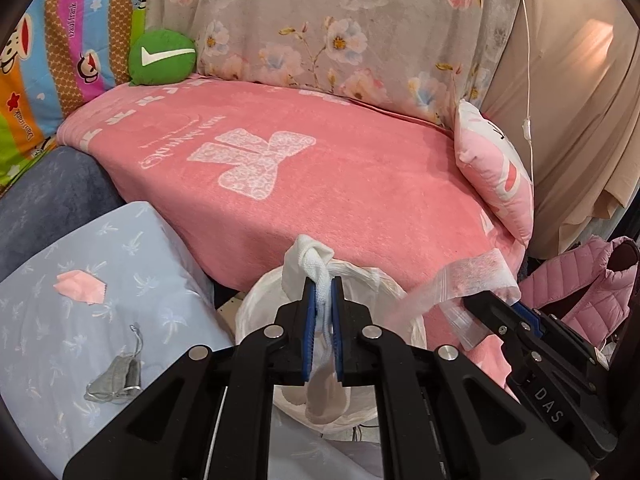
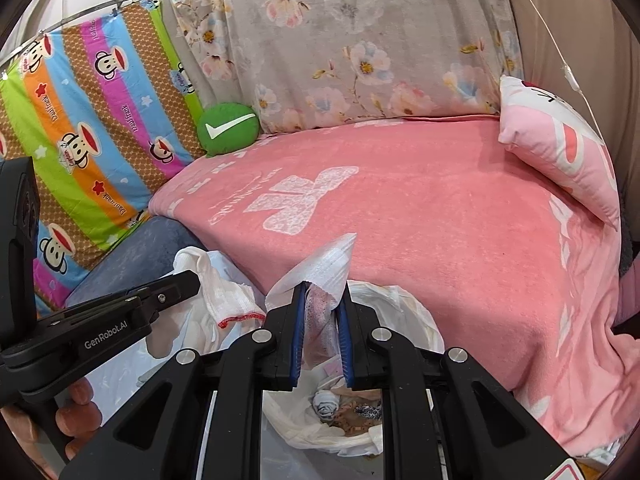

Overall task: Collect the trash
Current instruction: 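Carry the glove and pink cloth in both tools over the white bin, then open both tools to drop the glove and pink cloth into the bin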

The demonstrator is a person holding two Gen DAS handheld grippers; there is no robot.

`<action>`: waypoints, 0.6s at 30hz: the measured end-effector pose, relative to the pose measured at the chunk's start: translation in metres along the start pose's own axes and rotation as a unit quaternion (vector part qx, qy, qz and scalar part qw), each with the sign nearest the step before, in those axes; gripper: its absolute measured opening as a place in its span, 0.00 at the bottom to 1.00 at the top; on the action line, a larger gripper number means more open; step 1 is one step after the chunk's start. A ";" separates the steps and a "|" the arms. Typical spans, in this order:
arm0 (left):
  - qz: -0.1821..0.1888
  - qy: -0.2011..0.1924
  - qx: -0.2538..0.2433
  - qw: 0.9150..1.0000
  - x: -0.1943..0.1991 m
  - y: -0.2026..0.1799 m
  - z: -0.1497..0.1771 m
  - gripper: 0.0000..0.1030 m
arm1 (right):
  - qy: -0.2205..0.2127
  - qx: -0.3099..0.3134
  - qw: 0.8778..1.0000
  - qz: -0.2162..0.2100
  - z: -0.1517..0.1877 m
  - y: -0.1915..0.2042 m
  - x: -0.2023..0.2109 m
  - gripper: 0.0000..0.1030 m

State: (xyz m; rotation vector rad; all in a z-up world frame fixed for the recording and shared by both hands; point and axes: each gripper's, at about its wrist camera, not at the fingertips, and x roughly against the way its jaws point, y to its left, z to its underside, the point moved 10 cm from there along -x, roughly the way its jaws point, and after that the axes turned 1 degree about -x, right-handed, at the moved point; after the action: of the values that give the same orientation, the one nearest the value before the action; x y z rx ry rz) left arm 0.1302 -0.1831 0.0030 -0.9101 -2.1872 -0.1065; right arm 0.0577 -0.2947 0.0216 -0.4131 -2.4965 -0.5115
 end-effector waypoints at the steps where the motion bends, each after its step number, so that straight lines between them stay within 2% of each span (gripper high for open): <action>1: 0.002 0.003 0.001 1.000 -0.002 -0.001 0.001 0.09 | 0.000 -0.001 1.000 0.001 0.000 -0.002 0.000 0.13; 5: 0.019 0.007 0.006 1.000 -0.011 -0.010 0.003 0.11 | 0.002 -0.006 1.000 0.003 0.002 -0.009 -0.002 0.13; 7: 0.014 0.006 0.006 1.000 -0.015 -0.012 0.002 0.27 | 0.004 -0.007 1.000 0.003 0.003 -0.011 -0.004 0.13; 9: 0.003 -0.004 0.007 1.000 -0.014 -0.011 0.000 0.56 | 0.006 -0.007 1.000 0.004 0.003 -0.012 -0.005 0.13; 10: -0.005 -0.013 0.007 1.000 -0.013 -0.010 -0.002 0.59 | 0.006 -0.008 1.000 0.004 0.003 -0.013 -0.005 0.13; 11: -0.010 -0.017 0.006 1.000 -0.012 -0.009 -0.003 0.61 | 0.006 -0.008 1.000 0.004 0.003 -0.013 -0.005 0.13; 18: -0.032 -0.016 0.002 0.999 -0.011 0.001 -0.003 0.62 | 0.010 -0.003 1.000 0.001 0.003 -0.009 -0.011 0.14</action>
State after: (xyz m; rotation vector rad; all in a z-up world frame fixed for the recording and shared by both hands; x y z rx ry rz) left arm 0.1380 -0.1895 -0.0028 -0.8440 -2.2460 -0.1183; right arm 0.0617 -0.3031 0.0110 -0.4110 -2.4767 -0.5208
